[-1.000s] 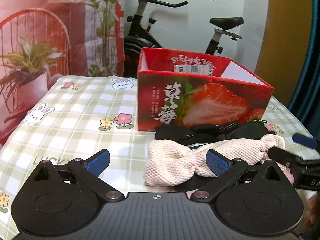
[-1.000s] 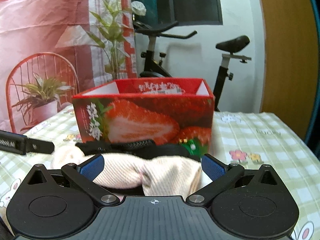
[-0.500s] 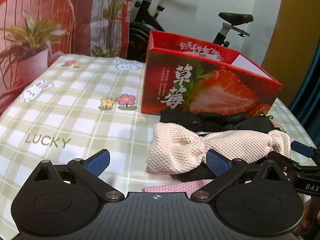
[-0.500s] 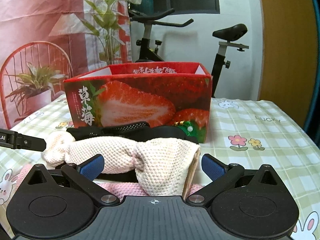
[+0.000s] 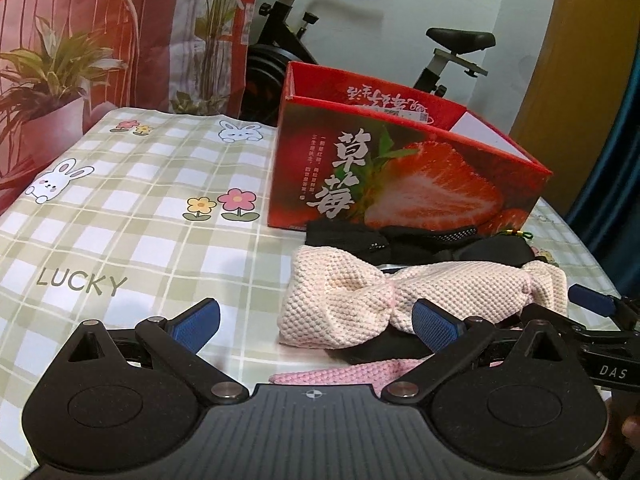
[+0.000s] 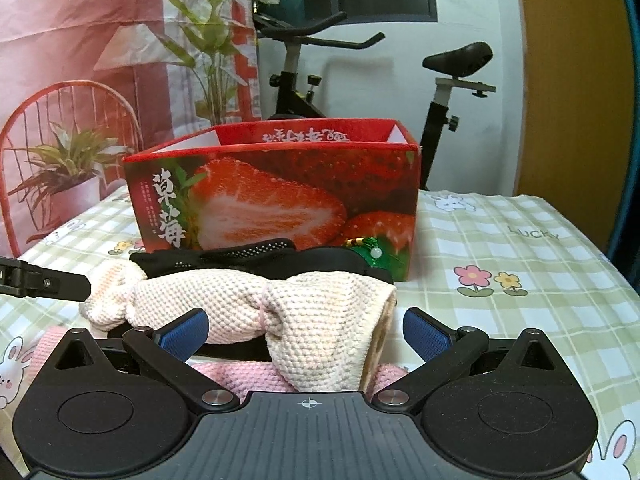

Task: Organize soft objects
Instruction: 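Lower both grippers onto the pink knit towel and close them on it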

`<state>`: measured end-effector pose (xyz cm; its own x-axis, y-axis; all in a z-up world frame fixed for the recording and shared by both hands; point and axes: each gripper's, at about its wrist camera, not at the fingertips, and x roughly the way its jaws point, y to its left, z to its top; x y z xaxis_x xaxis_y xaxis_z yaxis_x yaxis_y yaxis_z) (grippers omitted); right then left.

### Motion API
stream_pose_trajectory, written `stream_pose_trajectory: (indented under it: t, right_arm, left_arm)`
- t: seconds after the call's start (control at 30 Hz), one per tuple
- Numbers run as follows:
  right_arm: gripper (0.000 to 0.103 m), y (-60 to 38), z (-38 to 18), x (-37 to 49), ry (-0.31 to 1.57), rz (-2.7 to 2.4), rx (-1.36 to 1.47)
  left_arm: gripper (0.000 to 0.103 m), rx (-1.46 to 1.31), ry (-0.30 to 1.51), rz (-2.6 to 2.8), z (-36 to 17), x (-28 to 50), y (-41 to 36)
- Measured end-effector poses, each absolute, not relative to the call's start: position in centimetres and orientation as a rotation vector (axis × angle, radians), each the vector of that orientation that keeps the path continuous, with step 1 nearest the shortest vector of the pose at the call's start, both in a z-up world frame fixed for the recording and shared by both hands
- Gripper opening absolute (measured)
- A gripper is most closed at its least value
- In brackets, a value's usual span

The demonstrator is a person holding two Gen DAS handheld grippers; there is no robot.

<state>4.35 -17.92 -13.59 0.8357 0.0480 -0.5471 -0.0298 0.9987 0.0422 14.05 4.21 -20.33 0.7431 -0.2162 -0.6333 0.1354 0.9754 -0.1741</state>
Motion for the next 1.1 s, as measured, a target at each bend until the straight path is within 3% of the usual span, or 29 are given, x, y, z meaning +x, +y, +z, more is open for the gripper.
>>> stream_pose_trajectory:
  t: [0.2, 0.7, 0.9, 1.1]
  right_arm:
    - [0.103, -18.2, -12.3, 3.8, 0.624, 0.065, 0.036]
    - [0.102, -19.6, -13.5, 2.7, 0.757, 0.035, 0.093]
    - [0.091, -19.6, -13.5, 2.5, 0.718, 0.042, 0.083]
    - [0.083, -19.0, -14.2, 2.9, 0.76, 0.077, 0.07]
  left_arm:
    - [0.101, -0.152, 0.764, -0.206, -19.3, 13.7, 4.5]
    - [0.084, -0.208, 0.908, -0.221, -21.0, 12.1, 5.0]
    - [0.061, -0.241, 0.908, -0.234, -21.3, 12.1, 5.1]
    - [0.061, -0.224, 0.944, -0.262, -22.1, 12.3, 4.4]
